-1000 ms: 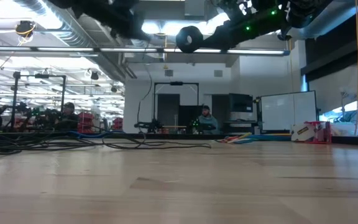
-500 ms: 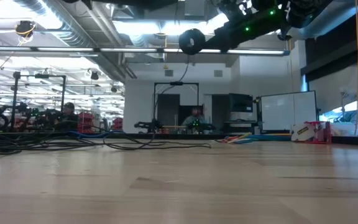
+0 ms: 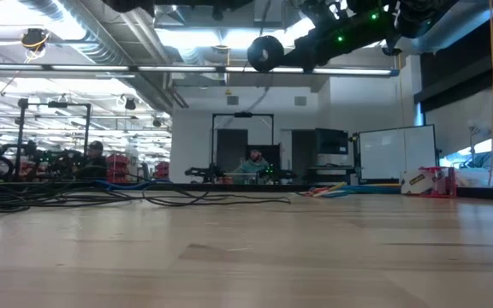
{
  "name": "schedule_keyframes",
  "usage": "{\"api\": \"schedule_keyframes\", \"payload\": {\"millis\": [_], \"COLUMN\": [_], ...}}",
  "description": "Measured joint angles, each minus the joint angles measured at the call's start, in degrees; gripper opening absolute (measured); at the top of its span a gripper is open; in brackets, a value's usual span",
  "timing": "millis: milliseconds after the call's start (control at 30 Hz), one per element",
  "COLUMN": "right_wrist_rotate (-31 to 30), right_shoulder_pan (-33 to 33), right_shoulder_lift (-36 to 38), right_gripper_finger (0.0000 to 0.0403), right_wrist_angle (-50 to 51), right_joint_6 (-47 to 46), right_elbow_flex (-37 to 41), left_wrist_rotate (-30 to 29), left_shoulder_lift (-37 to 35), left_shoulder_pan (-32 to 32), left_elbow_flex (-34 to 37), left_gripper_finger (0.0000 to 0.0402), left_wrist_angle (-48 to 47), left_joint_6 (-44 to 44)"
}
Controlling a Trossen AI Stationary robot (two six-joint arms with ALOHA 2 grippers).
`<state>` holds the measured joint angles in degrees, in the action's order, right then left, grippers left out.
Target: Coiling cords
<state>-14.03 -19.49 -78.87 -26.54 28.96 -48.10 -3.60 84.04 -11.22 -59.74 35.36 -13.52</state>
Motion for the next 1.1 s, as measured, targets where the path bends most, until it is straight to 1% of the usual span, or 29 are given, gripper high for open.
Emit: {"api": "schedule_keyframes", "payload": {"millis": [133,267,367,433,567,700,833,900,1033,1100], "right_wrist_rotate": [-0.6,-1.9,-1.8,0.0,3.2,5.6,6.1,6.1,6.2,7.2], "right_shoulder_pan": [0.0,0.0,0.0,0.0,-0.1,-0.1,-0.1,-0.1,-0.1,-0.1], "right_shoulder_lift": [0.0,0.0,0.0,0.0,0.0,0.0,0.0,0.0,0.0,0.0], "right_gripper_finger": [0.0001,0.0001,0.0001,0.0001,0.0001,0.0001,0.0001,0.0001,0.0001,0.0001], "right_wrist_angle": [0.2,0.3,0.2,0.1,-1.1,-1.2,-1.3,-1.1,-1.1,-1.2], "right_joint_6": [0.0,0.0,-0.3,-1.5,-4.5,-6.2,-6.3,-6.3,-6.6,-7.5], "right_elbow_flex": [0.0,0.0,0.0,0.0,0.1,0.1,0.1,0.1,0.1,0.1], "left_wrist_rotate": [0.0,0.0,-0.2,-0.2,-0.5,-2.6,-3.7,-6.7,-16.6,-18.5], "left_shoulder_lift": [4.7,8.4,10.7,12.0,12.3,12.2,11.8,11.6,11.5,11.4], "left_shoulder_pan": [0.7,0.8,0.7,0.7,0.7,0.8,0.8,0.9,1.0,1.0], "left_elbow_flex": [-1.7,-1.9,-1.9,-1.9,-1.9,-1.9,-1.9,-1.9,-1.9,-1.9], "left_gripper_finger": [0.0005,0.0005,0.0005,0.0005,0.0005,0.0005,0.0005,0.0005,0.0005,0.0005], "left_wrist_angle": [0.3,0.5,0.8,1.7,1.3,0.9,-0.3,-2.9,-4.3,-4.5], "left_joint_6": [-0.7,-1.6,-2.6,-3.4,-3.6,-5.5,-7.8,-10.4,-14.7,-17.0]}}
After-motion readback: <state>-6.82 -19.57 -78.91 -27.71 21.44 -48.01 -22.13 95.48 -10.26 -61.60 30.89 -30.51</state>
